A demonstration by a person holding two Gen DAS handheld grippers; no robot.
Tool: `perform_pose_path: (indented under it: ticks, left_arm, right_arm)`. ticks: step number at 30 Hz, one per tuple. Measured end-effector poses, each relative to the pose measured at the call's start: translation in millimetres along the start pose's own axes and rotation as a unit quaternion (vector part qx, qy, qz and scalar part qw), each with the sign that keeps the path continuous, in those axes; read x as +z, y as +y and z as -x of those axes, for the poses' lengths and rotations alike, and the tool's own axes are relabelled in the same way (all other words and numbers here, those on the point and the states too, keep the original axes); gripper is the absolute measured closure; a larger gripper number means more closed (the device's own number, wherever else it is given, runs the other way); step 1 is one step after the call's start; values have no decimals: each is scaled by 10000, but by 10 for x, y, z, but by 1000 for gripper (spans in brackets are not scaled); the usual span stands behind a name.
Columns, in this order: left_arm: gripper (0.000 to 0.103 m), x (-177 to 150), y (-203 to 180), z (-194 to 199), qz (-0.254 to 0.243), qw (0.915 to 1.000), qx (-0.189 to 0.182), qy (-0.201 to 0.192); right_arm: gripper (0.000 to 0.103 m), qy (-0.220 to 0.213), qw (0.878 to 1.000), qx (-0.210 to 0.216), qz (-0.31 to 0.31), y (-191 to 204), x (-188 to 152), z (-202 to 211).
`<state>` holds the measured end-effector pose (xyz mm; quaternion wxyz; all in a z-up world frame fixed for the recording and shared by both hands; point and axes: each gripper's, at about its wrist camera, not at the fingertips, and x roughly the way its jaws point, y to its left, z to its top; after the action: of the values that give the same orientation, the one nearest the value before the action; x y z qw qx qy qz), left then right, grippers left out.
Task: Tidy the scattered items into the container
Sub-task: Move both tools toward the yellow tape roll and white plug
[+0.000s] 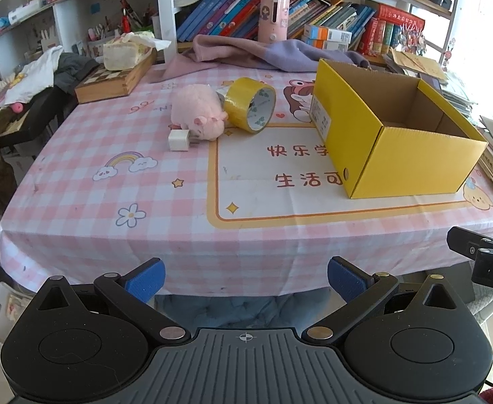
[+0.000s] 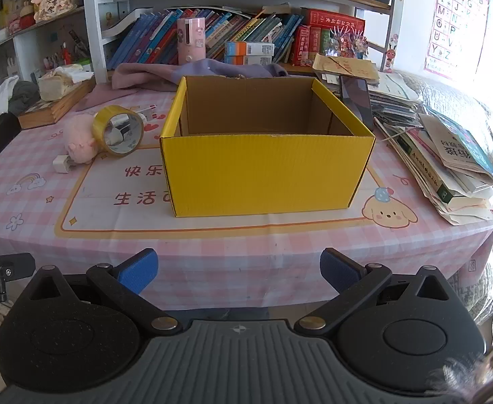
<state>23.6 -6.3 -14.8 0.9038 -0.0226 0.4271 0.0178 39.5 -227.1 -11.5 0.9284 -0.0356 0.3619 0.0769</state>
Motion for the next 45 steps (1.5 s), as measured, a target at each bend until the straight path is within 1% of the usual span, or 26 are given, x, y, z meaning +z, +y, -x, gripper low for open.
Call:
perform_pose_path:
  ticks: [14,22,29,36,45]
  left_arm:
    - [0,-2,123,13,35,10000,-26,-17]
    - [0,-14,188,-16,25,9999,-97,18]
    - [0,-40,178,-26,-199,9994,-263,76]
    - [0,-69,230,3,-278,9989,-369,106]
    - [0,-133,420,79,-134,9993,-350,30]
  right_arm:
    - [0,-29,10000,-6,49,95,-46,31]
    - [0,50,9999,-54,127,248,-21,52]
    - [0,60,9998,-64,150,305,-43,88]
    - [0,1,9999,-58,156,392,-64,161]
    - [0,-141,9989,325,311,613,-98,291]
